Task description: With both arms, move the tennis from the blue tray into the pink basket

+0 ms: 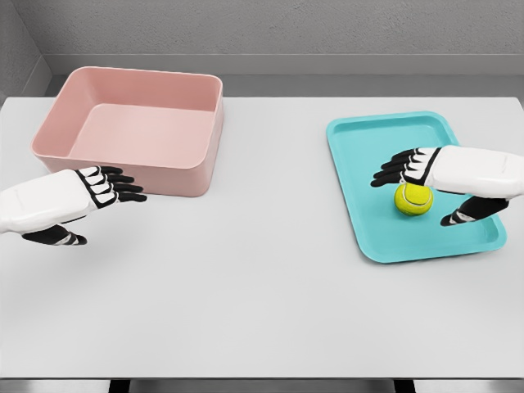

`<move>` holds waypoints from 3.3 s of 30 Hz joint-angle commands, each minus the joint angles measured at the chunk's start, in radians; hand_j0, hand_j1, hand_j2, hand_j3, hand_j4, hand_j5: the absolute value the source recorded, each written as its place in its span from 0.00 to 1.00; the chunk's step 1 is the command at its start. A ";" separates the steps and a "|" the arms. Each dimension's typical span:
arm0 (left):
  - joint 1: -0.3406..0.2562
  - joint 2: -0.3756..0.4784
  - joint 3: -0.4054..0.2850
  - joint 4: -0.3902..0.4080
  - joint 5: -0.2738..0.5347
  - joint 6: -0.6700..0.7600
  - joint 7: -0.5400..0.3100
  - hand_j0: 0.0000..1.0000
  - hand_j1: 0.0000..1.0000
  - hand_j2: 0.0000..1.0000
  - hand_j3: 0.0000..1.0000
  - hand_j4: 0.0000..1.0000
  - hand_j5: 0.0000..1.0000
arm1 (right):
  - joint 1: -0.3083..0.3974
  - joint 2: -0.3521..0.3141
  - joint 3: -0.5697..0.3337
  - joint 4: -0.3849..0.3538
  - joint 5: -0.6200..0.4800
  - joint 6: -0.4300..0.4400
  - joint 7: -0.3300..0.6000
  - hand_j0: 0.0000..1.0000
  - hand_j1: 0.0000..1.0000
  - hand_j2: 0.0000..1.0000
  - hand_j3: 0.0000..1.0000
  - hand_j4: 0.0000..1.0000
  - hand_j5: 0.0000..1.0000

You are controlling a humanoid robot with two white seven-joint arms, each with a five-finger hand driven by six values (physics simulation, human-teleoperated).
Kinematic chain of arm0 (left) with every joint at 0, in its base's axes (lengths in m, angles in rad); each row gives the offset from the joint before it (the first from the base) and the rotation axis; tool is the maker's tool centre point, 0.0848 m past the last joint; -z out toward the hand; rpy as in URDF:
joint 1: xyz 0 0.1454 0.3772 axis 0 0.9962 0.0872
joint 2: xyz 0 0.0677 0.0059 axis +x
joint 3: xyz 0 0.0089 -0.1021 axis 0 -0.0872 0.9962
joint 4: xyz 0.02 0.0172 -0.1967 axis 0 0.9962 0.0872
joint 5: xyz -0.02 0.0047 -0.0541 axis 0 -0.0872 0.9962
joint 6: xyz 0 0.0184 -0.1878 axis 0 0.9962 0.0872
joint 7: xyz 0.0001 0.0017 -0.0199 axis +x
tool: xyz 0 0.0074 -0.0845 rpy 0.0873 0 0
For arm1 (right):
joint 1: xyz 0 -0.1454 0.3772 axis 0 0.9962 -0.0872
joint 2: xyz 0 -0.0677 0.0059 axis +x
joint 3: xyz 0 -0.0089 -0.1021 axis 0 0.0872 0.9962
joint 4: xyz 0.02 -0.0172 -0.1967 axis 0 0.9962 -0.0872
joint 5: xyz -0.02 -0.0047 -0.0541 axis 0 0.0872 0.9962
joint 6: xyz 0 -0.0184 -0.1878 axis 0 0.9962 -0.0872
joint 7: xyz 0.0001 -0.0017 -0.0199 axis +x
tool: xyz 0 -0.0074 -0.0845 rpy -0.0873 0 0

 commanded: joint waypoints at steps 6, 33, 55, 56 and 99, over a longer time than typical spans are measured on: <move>0.000 -0.001 0.000 0.000 0.007 0.001 0.000 1.00 1.00 1.00 1.00 1.00 1.00 | -0.015 0.102 0.000 0.158 0.096 0.003 -0.004 1.00 1.00 1.00 1.00 1.00 1.00; 0.000 -0.001 -0.003 0.000 0.005 0.001 0.000 1.00 1.00 1.00 1.00 1.00 1.00 | -0.048 0.300 0.066 0.474 0.251 0.003 0.031 1.00 1.00 1.00 1.00 1.00 1.00; 0.000 -0.004 -0.003 0.000 0.007 0.001 0.000 1.00 1.00 1.00 1.00 1.00 1.00 | -0.071 0.333 0.069 0.523 0.312 0.003 0.027 0.79 0.79 0.79 0.79 0.79 0.79; 0.000 -0.004 -0.003 0.000 0.007 0.001 0.000 1.00 1.00 1.00 1.00 1.00 1.00 | -0.071 0.333 0.069 0.522 0.312 0.003 0.027 0.77 0.77 0.77 0.77 0.77 0.77; -0.003 -0.001 -0.001 0.000 0.007 0.001 0.000 1.00 1.00 1.00 1.00 1.00 1.00 | -0.114 0.276 0.055 0.257 0.317 0.003 0.030 0.46 0.46 0.46 0.46 0.46 0.46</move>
